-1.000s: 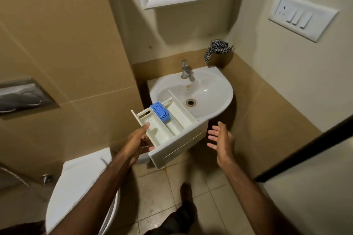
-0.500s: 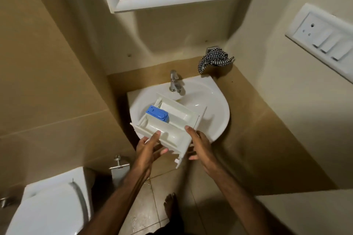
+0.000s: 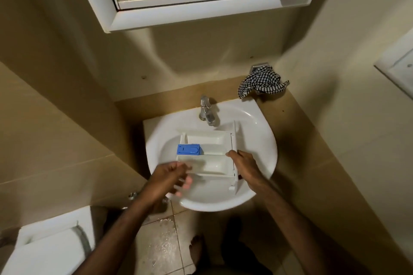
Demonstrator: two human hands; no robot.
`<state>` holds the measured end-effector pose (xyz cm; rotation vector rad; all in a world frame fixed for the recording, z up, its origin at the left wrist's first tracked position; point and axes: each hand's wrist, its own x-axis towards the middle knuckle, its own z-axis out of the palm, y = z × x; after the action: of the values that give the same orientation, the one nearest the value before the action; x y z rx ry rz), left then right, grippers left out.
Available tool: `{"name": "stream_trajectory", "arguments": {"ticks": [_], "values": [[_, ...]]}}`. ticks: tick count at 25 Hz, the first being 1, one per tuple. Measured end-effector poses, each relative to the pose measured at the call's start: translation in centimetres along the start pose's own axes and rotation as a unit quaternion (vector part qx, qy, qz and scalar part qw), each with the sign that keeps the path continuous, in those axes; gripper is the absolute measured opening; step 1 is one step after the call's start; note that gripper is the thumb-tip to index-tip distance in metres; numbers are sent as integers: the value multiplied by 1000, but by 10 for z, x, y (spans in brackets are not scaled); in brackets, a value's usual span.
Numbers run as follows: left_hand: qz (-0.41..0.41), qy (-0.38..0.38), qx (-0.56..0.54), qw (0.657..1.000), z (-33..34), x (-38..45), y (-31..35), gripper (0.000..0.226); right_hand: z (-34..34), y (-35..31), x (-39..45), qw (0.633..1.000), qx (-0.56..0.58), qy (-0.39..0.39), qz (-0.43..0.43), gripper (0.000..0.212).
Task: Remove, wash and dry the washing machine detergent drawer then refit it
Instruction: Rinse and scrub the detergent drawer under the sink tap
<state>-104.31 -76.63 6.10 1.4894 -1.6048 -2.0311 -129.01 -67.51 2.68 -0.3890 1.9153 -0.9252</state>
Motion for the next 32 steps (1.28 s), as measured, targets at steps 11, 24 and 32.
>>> {"name": "stream_trajectory", "arguments": {"ticks": [11, 24, 32], "values": [[354, 115, 697, 612, 13, 162, 134, 55, -12, -19, 45, 984, -137, -102, -56, 43], [262, 31, 811, 522, 25, 200, 164, 37, -13, -18, 65, 983, -150, -90, -52, 45], [268, 94, 664, 692, 30, 202, 162, 29, -12, -30, 57, 987, -146, -45, -42, 38]]}}
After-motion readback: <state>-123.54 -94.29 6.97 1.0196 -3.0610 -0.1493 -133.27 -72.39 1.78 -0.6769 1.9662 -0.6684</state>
